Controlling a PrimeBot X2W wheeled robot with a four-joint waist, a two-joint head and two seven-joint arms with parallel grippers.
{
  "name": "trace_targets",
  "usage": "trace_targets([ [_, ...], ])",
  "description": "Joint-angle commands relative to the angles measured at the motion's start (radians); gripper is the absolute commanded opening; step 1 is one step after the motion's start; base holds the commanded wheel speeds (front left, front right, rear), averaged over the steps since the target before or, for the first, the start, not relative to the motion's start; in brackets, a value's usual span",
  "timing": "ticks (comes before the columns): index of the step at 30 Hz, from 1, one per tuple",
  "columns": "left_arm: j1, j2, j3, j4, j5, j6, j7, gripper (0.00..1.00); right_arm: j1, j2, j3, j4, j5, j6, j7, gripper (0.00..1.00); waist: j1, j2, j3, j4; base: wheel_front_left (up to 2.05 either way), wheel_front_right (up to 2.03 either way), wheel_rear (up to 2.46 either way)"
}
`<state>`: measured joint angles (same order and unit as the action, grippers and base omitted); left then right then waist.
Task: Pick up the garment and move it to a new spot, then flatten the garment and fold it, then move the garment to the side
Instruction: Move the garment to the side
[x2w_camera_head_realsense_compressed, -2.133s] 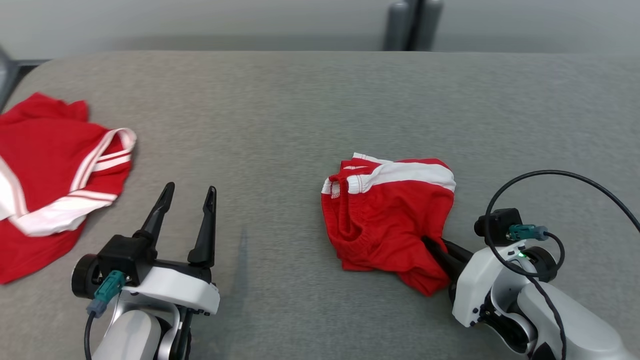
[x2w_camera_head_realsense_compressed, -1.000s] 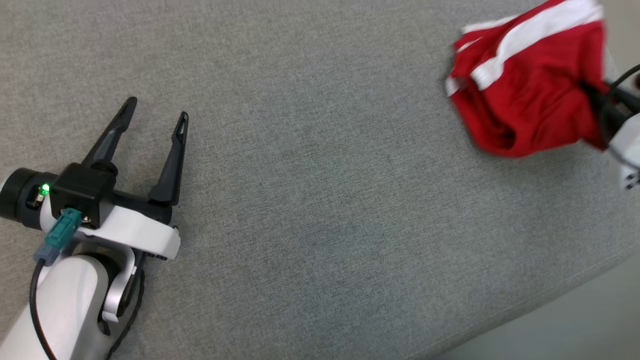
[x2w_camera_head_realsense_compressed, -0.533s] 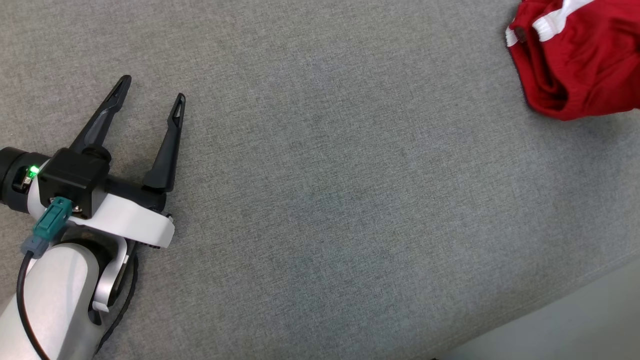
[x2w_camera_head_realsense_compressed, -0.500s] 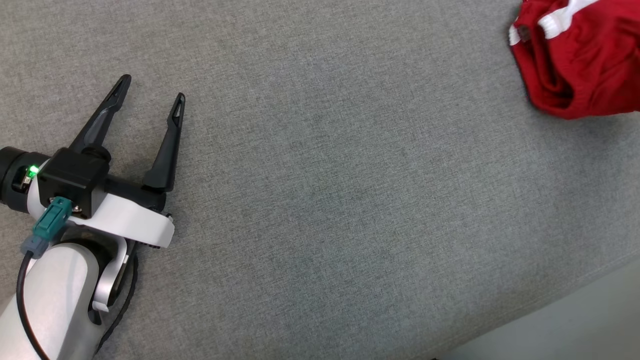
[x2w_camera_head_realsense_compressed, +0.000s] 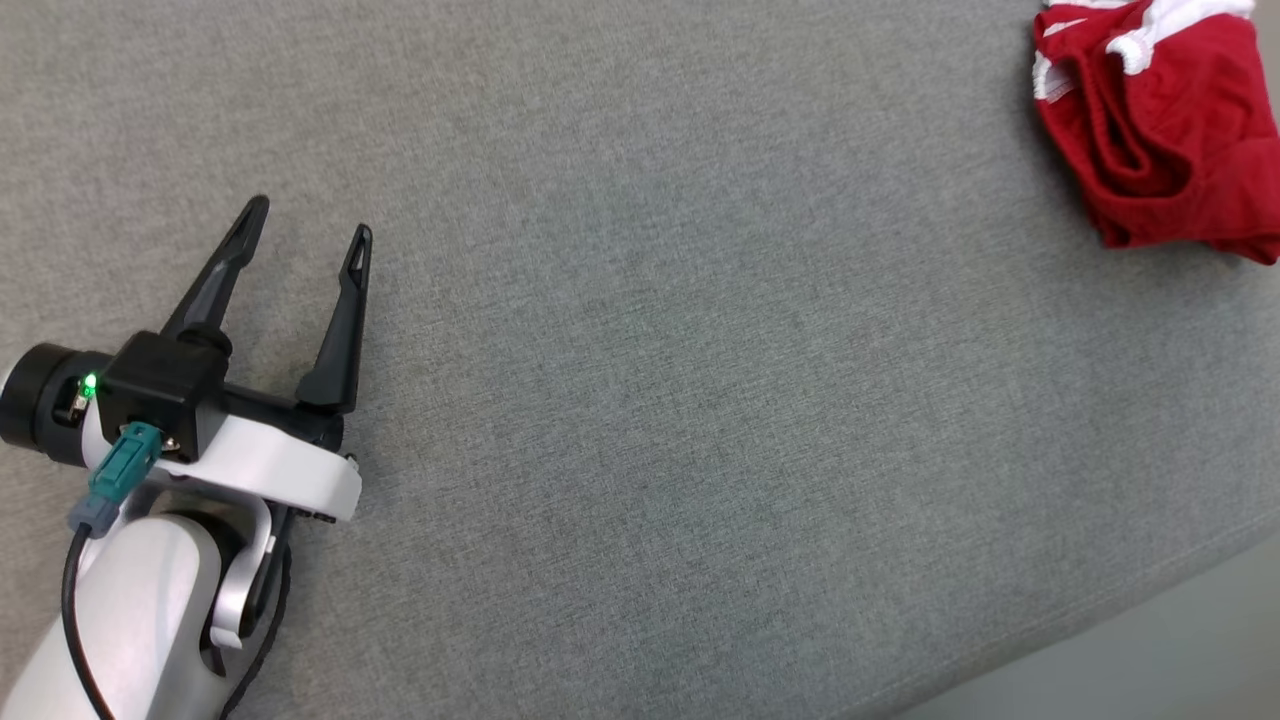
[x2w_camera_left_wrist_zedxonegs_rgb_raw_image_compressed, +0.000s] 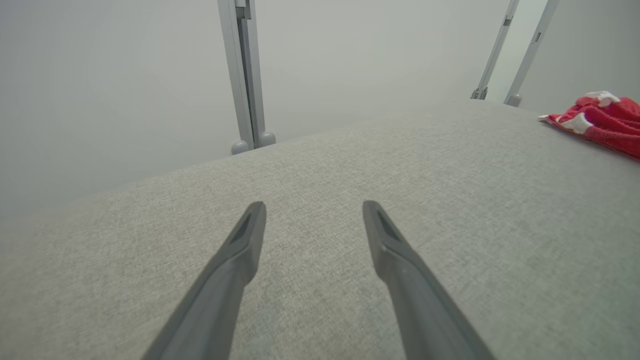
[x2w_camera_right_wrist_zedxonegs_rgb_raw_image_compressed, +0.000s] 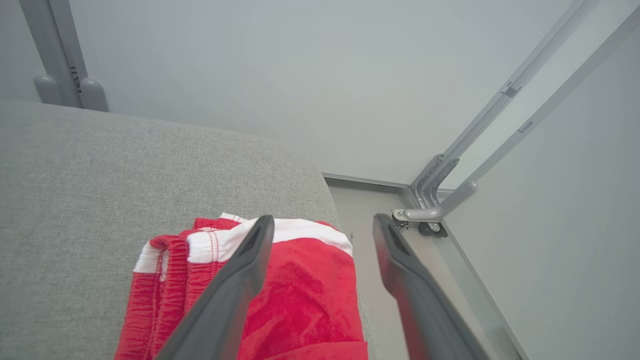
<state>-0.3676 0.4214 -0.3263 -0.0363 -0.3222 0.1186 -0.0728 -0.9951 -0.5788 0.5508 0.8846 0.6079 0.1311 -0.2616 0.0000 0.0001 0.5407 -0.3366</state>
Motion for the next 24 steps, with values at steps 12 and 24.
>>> trace_targets([
  [12, 0.055, -0.054, -0.012, 0.074, -0.051, 0.012, -0.055, 1.00, 0.373, 0.208, -0.408, -0.365, -0.192, 0.000, -0.004, 1.00, 0.0000, -0.0001, -0.169, 0.084, 0.00, 0.00, 0.00],
  [24, 0.125, -0.111, 0.015, 0.147, -0.115, 0.031, -0.136, 1.00, 0.596, 0.368, -0.434, -0.549, -0.276, 0.000, 0.016, 1.00, 0.0000, -0.0001, -0.288, 0.225, 0.00, 0.00, 0.00],
])
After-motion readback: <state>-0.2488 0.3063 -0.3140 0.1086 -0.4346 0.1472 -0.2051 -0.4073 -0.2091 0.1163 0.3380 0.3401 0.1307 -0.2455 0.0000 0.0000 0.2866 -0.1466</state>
